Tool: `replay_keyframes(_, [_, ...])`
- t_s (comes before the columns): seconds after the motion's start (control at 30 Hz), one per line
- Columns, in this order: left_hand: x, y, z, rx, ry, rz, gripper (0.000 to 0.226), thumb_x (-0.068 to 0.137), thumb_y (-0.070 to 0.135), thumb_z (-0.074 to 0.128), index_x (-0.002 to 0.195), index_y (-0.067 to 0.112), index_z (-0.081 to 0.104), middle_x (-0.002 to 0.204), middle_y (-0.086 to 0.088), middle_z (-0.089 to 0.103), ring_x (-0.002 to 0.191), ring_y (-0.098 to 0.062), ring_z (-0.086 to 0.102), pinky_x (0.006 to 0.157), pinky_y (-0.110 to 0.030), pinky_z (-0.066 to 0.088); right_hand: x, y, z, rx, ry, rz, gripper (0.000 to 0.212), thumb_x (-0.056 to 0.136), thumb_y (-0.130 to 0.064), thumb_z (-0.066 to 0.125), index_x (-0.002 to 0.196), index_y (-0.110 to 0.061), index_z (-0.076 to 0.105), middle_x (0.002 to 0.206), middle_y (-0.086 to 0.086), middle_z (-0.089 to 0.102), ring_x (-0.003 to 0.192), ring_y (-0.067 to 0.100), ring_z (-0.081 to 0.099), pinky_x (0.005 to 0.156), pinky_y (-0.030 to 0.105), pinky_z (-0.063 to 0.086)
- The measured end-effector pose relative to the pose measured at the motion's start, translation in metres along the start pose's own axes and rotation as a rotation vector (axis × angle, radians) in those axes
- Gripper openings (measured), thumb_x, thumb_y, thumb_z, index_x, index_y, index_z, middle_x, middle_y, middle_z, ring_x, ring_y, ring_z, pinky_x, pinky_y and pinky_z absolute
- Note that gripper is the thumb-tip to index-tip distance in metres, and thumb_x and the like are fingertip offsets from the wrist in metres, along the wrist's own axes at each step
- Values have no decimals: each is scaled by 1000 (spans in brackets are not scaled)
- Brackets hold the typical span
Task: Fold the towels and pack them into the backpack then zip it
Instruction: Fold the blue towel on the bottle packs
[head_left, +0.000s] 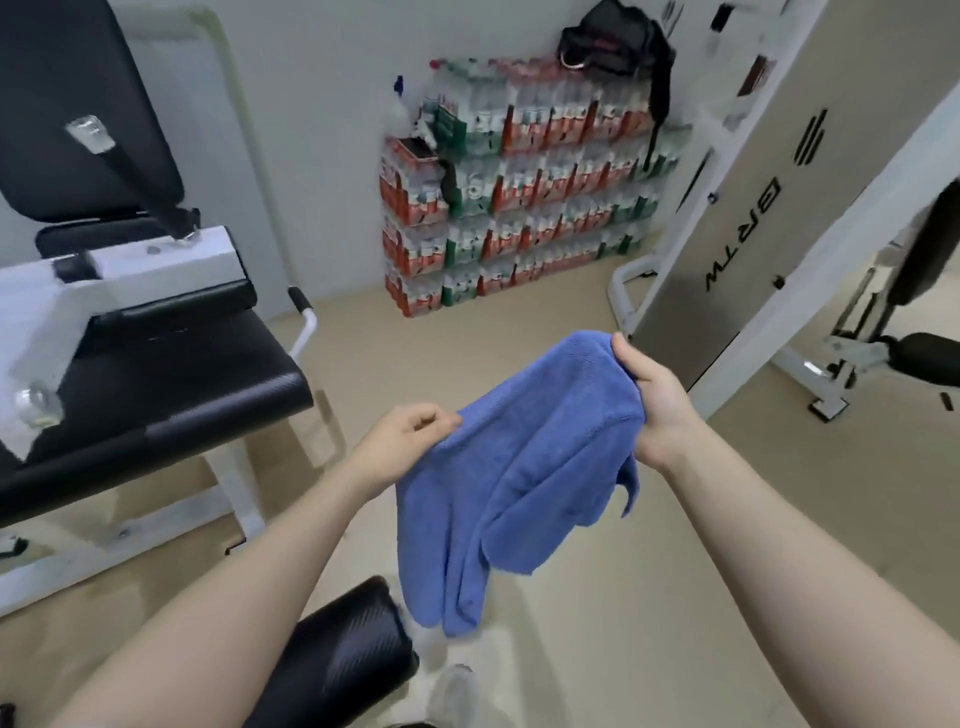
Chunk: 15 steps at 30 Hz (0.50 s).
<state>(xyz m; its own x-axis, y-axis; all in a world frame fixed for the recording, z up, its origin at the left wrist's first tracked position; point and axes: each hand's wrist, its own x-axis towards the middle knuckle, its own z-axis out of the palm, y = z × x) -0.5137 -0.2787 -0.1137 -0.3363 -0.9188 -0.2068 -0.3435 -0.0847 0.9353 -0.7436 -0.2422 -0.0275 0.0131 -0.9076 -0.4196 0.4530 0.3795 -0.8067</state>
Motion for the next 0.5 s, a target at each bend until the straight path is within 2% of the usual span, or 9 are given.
replay_keyframes(0.07, [38,-1,-6,-27,57,-16,34,92,20,52,58,23,51,56,15,46,56,-1,40,60,-19,32,32,-23,-19,0,23,-39,38,93,-38,43,84,-13,70,86,7,69,81,22,65,79,34,48])
replay_keyframes(0.1, [55,2,-7,-39,93,-7,31,92,19,52,62,21,54,60,12,47,56,0,41,61,-18,34,50,-31,-30,-106,64,-69,32,93,-35,45,84,-13,66,82,6,66,78,20,61,74,32,47])
replay_keyframes(0.2, [106,25,-4,-35,155,89,22,93,11,49,73,15,56,68,6,53,56,9,47,62,-5,37,105,-47,-59,-769,223,-182,22,91,-18,49,71,-12,57,63,-1,53,59,12,48,56,23,39])
replay_keyframes(0.27, [143,42,1,-7,173,157,24,92,9,49,72,19,56,70,9,55,60,11,48,63,-4,37,145,-52,-68,-1120,262,-188,17,88,-9,49,71,-10,53,64,0,50,61,14,44,53,24,33])
replay_keyframes(0.3, [163,48,3,34,169,179,23,92,10,50,72,20,57,71,9,57,62,9,49,64,-5,37,165,-55,-70,-1230,253,-158,12,87,-7,48,78,-11,55,71,1,54,67,16,47,55,25,34])
replay_keyframes(0.33, [183,55,5,95,155,202,21,92,13,51,74,20,59,73,9,58,66,6,50,66,-6,36,184,-58,-69,-1290,219,-115,11,88,-5,48,89,-12,56,80,2,58,75,18,50,58,25,36])
replay_keyframes(0.4, [222,63,9,293,117,264,16,92,18,51,83,17,64,81,4,64,78,-6,55,73,-16,41,221,-67,-63,-1278,63,-100,24,88,-6,53,111,-13,55,98,2,59,88,17,53,67,23,39])
replay_keyframes(0.5, [282,75,18,583,85,369,20,93,24,50,96,13,67,97,-6,68,91,-23,59,80,-36,45,275,-91,-52,-1212,-216,-266,44,85,-8,62,126,-16,49,118,-4,52,104,10,50,93,22,37])
